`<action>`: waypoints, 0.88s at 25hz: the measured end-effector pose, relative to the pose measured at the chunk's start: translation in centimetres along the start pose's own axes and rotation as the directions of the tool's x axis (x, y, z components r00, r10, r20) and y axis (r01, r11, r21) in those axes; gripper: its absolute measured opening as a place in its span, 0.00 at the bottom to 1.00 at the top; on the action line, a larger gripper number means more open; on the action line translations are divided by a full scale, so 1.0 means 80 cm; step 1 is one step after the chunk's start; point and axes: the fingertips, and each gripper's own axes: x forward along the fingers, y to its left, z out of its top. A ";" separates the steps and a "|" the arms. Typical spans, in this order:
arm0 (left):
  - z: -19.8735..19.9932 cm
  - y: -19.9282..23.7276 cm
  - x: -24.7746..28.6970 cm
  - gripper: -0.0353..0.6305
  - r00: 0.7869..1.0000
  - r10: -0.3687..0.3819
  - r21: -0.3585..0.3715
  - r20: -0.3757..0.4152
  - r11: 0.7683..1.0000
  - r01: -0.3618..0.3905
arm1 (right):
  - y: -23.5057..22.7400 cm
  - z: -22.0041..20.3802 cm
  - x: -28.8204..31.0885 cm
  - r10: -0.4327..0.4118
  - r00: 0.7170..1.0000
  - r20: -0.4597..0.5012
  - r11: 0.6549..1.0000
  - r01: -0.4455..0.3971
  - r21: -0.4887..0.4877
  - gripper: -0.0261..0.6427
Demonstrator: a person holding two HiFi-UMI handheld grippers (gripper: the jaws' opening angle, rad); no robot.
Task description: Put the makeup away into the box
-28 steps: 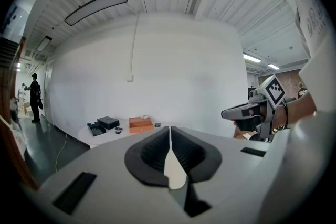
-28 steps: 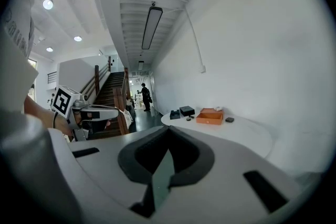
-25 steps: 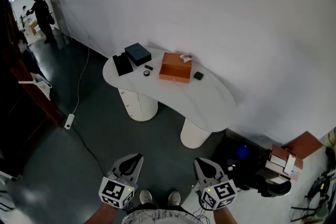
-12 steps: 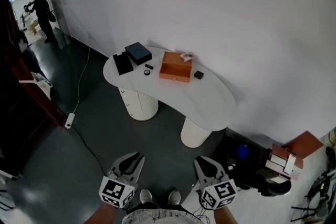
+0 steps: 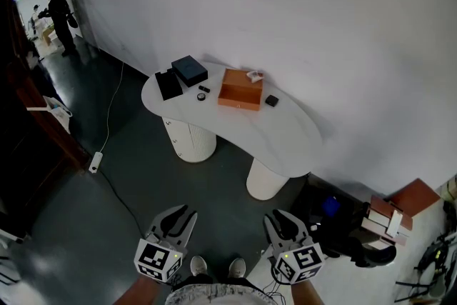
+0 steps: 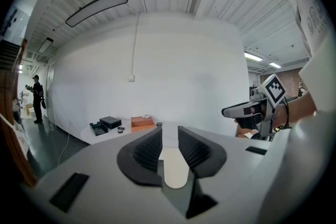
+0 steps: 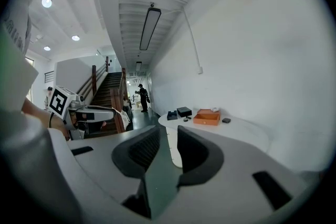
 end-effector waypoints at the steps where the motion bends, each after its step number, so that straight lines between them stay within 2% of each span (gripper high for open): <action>1: 0.001 0.001 0.000 0.21 1.000 0.005 -0.002 -0.002 1.000 -0.005 | -0.001 0.000 0.001 -0.001 1.000 -0.001 1.000 0.001 0.001 0.21; 22: 0.003 0.018 0.003 0.39 0.999 0.051 -0.005 0.007 0.999 -0.051 | -0.011 0.009 0.004 -0.026 1.000 0.006 0.999 0.026 0.018 0.37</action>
